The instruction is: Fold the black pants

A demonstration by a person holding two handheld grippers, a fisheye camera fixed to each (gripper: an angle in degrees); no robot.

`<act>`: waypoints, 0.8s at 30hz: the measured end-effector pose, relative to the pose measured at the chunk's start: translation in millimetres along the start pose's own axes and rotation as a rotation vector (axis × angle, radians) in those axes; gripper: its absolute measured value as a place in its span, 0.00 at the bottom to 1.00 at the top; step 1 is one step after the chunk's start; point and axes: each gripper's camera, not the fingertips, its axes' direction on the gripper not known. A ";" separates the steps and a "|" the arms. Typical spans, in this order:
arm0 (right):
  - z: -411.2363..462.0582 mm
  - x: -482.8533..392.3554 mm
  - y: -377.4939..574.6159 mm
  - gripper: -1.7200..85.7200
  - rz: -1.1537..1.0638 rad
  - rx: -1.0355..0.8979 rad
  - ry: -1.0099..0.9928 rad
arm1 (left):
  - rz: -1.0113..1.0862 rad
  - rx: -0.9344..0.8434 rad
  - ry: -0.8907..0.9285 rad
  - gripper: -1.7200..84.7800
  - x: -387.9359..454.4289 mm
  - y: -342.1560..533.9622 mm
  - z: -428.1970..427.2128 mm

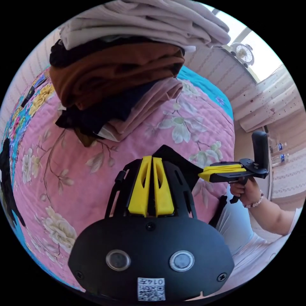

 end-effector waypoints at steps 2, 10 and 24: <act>-1.3 5.8 -5.9 0.02 0.020 0.011 0.015 | -0.013 -0.062 -0.029 0.02 0.1 -5.1 12.1; -38.7 10.4 31.1 0.05 -0.006 -0.007 0.107 | 0.055 -0.002 -0.014 0.08 -3.3 64.2 -75.3; -22.2 -38.1 133.5 0.04 -0.076 -0.153 0.214 | -0.400 -0.065 -0.029 0.10 80.0 351.4 -138.8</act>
